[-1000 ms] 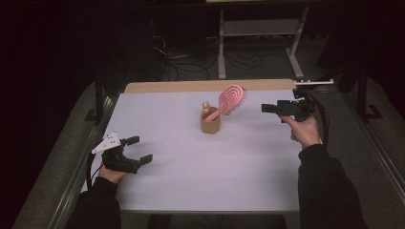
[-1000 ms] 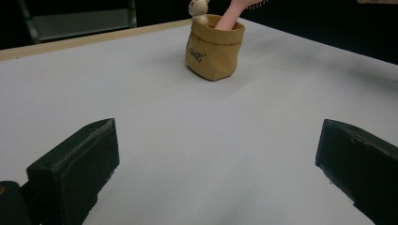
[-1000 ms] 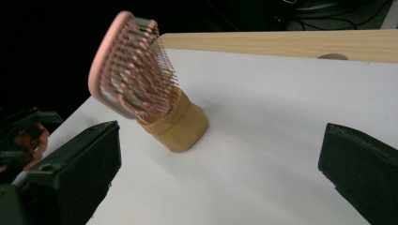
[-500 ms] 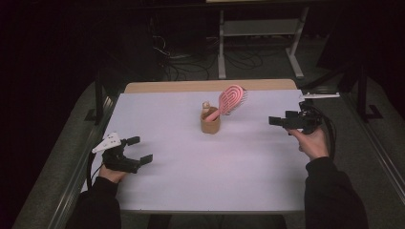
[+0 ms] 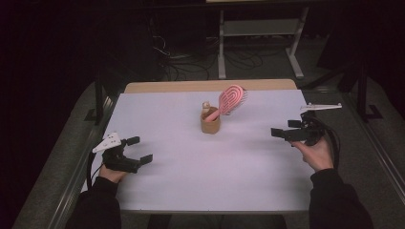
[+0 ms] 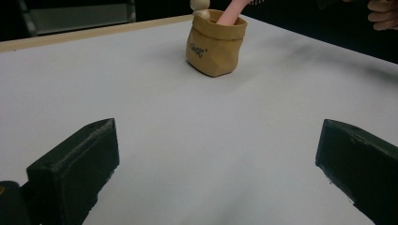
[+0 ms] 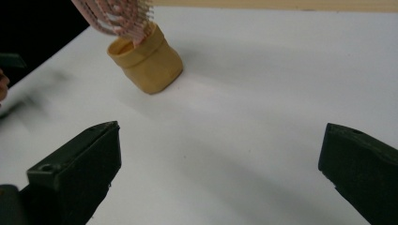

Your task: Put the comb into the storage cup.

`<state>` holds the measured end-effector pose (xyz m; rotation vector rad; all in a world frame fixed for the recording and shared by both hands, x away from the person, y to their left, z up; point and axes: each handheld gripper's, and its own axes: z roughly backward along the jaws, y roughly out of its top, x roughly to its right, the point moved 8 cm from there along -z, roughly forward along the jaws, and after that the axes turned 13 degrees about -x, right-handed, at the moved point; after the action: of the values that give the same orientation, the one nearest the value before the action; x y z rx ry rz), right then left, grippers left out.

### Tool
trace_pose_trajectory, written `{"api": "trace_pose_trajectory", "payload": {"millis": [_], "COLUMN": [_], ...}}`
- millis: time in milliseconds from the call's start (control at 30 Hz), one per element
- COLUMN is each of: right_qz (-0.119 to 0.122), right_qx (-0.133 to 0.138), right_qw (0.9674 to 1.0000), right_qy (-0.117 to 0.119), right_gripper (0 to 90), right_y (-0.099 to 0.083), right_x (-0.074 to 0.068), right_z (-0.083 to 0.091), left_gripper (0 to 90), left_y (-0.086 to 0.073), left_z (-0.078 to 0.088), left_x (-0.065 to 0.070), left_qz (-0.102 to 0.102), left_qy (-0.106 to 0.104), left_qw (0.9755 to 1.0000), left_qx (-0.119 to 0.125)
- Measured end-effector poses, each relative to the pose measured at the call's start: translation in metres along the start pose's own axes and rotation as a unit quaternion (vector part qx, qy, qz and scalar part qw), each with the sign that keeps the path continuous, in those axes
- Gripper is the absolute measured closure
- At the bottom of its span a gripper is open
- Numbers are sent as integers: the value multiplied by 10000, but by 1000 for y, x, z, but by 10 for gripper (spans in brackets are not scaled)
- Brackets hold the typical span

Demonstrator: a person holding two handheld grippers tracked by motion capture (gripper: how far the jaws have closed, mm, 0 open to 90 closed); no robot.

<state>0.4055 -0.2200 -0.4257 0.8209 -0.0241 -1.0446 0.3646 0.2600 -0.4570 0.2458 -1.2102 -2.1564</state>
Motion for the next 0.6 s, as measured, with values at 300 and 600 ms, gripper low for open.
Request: {"api": "trace_pose_trajectory", "payload": {"millis": [300,600], "right_qz": [70,74], "right_qx": [-58,-34], "right_qw": [9999,9998], "right_qy": [-99,-173], "right_gripper": [0,0], "right_y": [-27,-47], "right_x": [-2,2], "right_z": [-2,0], "left_gripper": [0,0], "left_y": [-2,-4], "left_z": [0,1], "left_x": [-1,-2], "left_qz": [13,55], "left_qy": [25,55], "left_qw": [10000,9999], "left_qx": [-55,-72]}}
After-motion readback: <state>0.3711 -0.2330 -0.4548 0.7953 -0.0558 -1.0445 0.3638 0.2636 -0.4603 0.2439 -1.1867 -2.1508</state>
